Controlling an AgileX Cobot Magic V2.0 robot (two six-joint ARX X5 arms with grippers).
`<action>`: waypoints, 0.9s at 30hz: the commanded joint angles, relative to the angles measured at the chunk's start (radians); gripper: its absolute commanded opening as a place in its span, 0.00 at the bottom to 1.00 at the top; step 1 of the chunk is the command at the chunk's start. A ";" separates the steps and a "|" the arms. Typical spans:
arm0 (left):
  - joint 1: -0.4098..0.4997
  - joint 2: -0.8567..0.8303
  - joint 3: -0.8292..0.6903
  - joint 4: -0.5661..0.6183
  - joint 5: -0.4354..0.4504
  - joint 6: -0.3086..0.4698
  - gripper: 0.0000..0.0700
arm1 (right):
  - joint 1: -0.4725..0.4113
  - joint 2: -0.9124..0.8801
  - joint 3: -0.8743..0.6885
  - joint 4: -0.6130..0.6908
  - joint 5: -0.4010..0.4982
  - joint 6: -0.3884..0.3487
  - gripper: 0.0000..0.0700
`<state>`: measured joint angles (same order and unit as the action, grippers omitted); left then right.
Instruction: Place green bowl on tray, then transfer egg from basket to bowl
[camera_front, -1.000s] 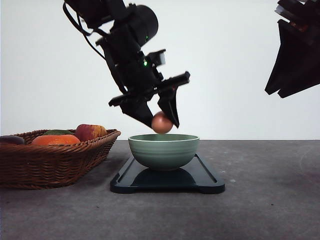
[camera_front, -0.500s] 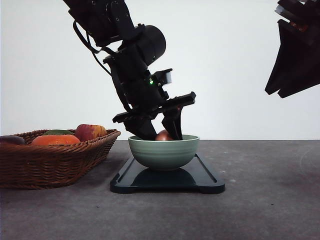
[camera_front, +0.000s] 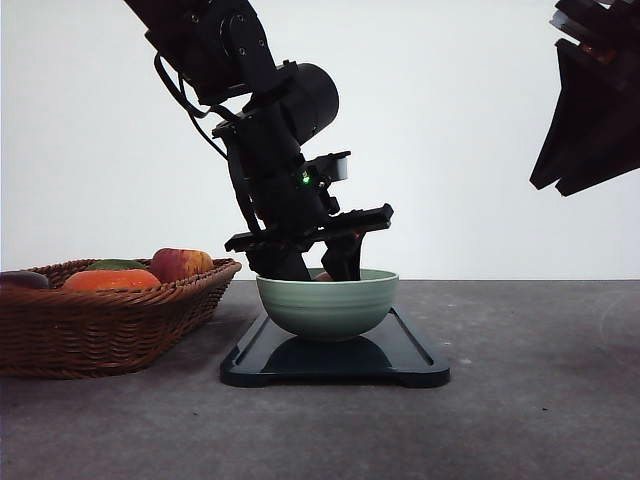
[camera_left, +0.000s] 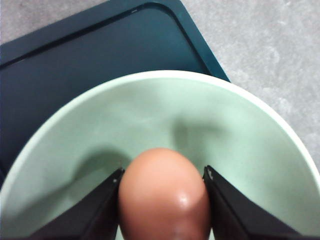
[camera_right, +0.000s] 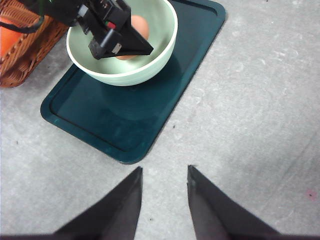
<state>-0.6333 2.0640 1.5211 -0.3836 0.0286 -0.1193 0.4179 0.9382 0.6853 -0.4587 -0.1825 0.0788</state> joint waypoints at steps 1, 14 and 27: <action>-0.011 0.026 0.024 0.011 -0.008 0.039 0.27 | 0.004 0.008 0.003 0.011 0.000 -0.008 0.25; -0.014 0.031 0.024 0.032 -0.007 0.052 0.51 | 0.004 0.008 0.003 0.011 0.000 -0.007 0.25; -0.021 -0.010 0.025 -0.001 -0.007 0.048 0.50 | 0.004 0.008 0.003 0.010 0.000 -0.008 0.25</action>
<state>-0.6472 2.0612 1.5211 -0.3876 0.0246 -0.0780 0.4179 0.9382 0.6853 -0.4587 -0.1825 0.0788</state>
